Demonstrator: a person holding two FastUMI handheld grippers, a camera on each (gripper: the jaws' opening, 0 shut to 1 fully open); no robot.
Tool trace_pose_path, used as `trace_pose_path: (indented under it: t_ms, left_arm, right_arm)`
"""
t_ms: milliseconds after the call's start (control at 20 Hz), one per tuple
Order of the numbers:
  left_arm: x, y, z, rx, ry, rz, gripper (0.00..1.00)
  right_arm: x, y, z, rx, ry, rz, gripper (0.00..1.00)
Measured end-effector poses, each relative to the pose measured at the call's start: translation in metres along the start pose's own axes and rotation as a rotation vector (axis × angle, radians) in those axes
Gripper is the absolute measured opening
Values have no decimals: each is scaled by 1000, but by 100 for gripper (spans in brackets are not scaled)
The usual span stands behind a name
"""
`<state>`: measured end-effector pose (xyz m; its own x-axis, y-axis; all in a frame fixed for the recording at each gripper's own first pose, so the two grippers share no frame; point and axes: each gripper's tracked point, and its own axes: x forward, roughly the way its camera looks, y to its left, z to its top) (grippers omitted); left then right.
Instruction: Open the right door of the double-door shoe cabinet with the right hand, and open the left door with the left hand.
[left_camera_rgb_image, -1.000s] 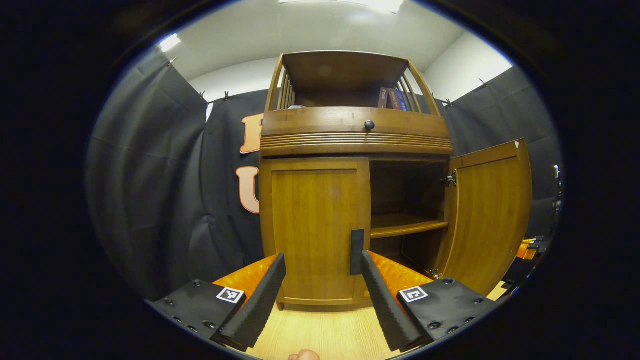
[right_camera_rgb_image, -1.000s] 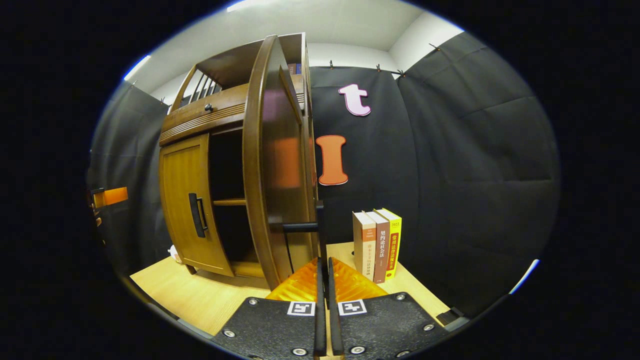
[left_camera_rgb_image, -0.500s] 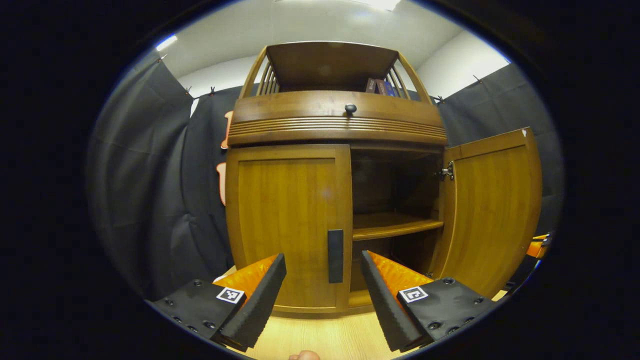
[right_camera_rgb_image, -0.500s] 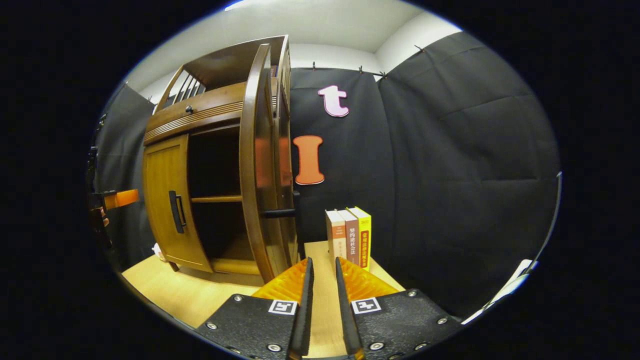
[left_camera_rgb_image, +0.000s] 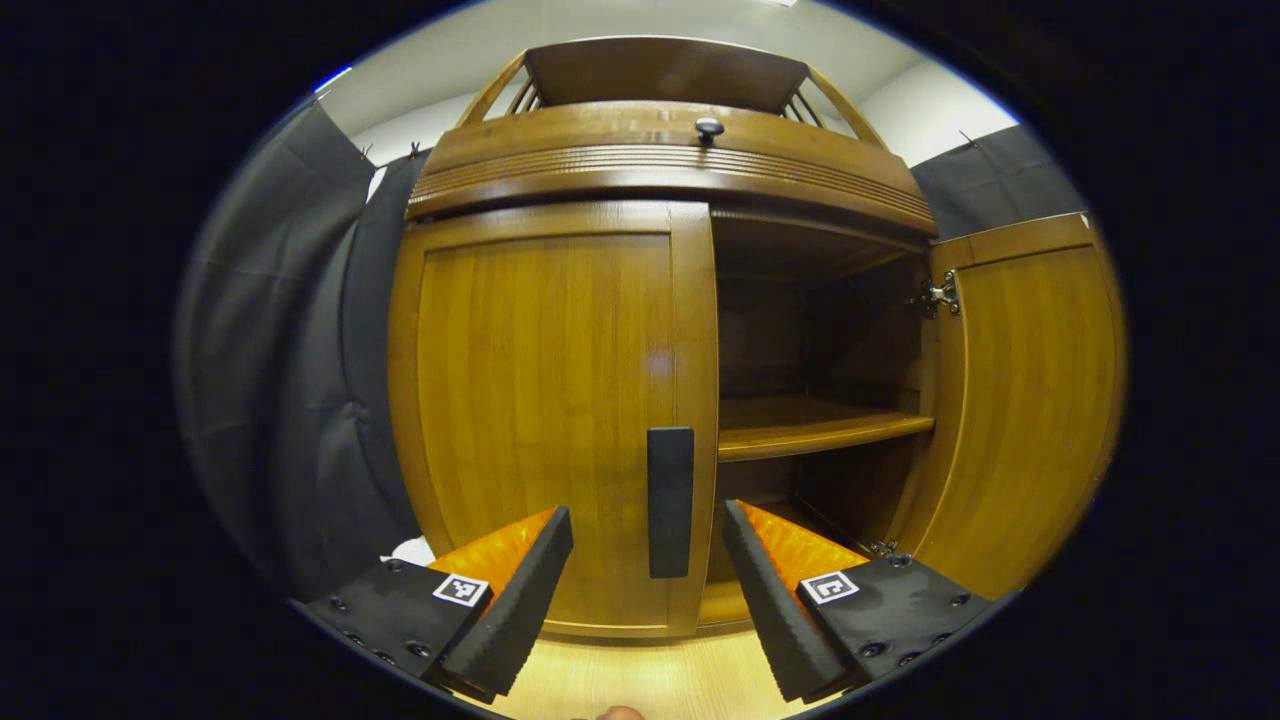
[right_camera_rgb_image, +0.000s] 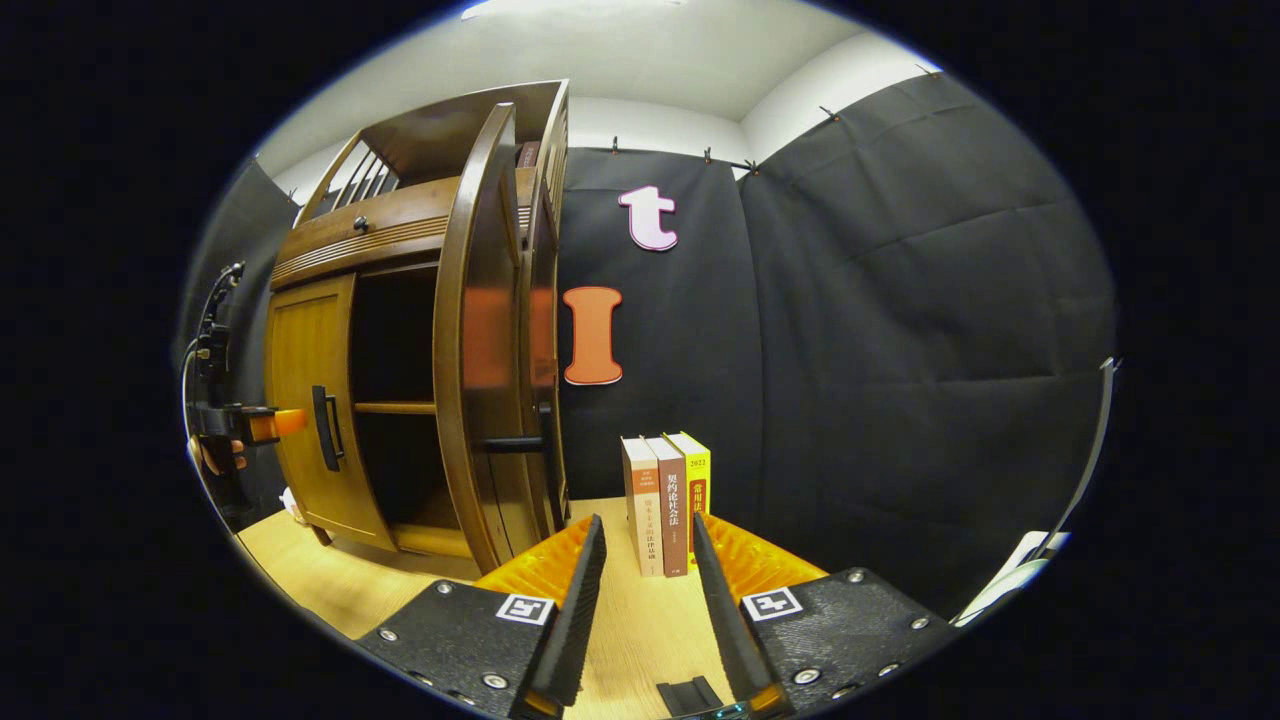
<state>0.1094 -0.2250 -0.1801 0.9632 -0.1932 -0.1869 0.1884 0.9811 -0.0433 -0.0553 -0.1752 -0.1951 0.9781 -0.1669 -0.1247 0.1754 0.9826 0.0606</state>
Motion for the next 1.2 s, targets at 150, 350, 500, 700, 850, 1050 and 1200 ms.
trace_pose_path:
  t_ms: [150,350,500,700,850,1050,1200]
  left_arm:
    - [16,-2,-13,-22,18,-10,100]
    - [40,-5,-23,-19,26,-31,99]
    - [52,-5,-27,-11,30,-28,95]
    - [60,-3,-31,-7,34,-32,75]
    - [65,-4,-33,11,38,-35,69]
    - [68,-14,-36,-4,39,-58,51]
    - [68,-13,-37,20,41,-56,43]
  right_arm:
    - [4,-6,-2,-2,-3,-18,65]
    - [7,-13,-4,6,-9,-31,62]
    - [9,-16,-5,11,-10,-40,62]
    - [10,-16,-7,22,-12,-38,62]
    - [11,-15,-7,22,-13,-36,62]
    - [9,-10,-4,19,-17,-33,62]
    - [9,-7,-3,7,-18,-33,62]
